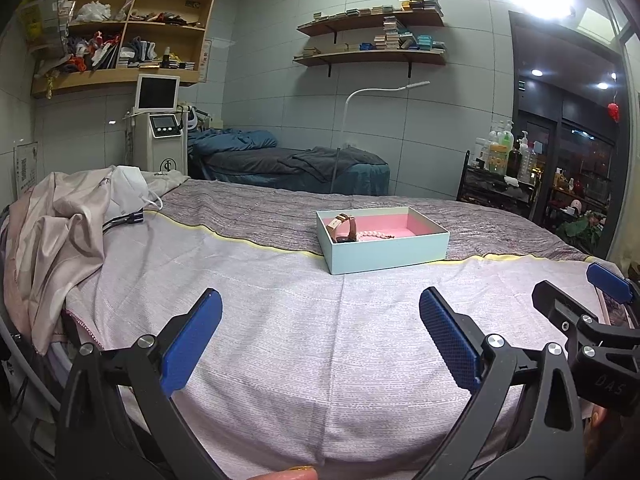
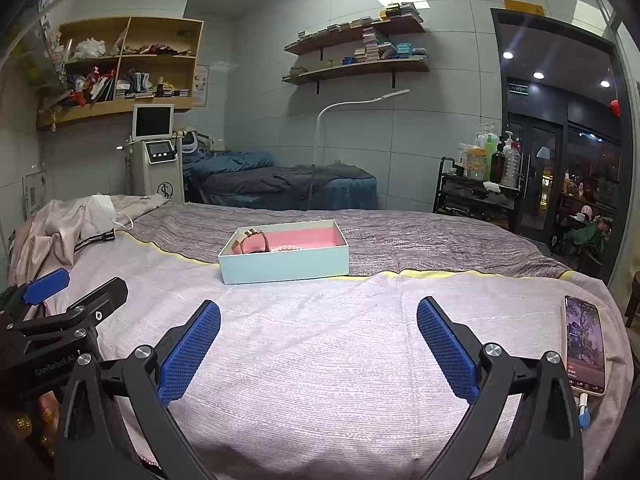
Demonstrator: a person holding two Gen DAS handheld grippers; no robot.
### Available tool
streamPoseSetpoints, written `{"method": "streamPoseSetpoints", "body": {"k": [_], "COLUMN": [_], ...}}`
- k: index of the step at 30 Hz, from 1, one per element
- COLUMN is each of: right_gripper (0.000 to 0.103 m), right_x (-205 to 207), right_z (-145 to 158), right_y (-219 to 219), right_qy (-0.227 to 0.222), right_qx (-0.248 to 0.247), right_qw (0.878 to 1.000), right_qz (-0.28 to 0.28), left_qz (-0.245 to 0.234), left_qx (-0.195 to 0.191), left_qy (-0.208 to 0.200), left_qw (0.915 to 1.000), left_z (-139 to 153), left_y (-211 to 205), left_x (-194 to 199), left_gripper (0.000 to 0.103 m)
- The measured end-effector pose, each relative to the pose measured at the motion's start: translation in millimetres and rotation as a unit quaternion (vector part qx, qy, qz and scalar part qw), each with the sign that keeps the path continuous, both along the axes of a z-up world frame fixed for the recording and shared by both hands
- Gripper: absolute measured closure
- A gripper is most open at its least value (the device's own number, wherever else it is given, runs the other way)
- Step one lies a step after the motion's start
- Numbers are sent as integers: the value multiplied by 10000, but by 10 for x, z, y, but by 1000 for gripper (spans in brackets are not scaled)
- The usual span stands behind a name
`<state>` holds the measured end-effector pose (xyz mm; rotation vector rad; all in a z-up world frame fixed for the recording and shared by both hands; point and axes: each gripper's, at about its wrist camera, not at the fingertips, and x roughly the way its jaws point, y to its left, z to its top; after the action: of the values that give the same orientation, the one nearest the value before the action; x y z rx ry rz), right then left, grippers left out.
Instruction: Organize jewelry
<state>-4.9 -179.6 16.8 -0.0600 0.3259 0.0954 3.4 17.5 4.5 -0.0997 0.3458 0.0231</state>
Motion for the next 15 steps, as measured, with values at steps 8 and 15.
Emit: {"method": "streamPoseSetpoints", "body": {"k": [8,15], "right_gripper": [6,6], "right_x": [5,12], "right_z": [-17,-25], "right_y": [-28,-41], "right_qy": [11,22], "right_qx": [-2,-5], "right_qw": [10000,10000], "right_qz": [-12,-15], "left_qz": [52,51], "left_qx": [-14,-128], "left_qy": [22,97], "left_qw": [10000,9999], "left_z": [-12,-13], "left_y": [9,45], "left_x": [16,26], "left_gripper": [6,6]}}
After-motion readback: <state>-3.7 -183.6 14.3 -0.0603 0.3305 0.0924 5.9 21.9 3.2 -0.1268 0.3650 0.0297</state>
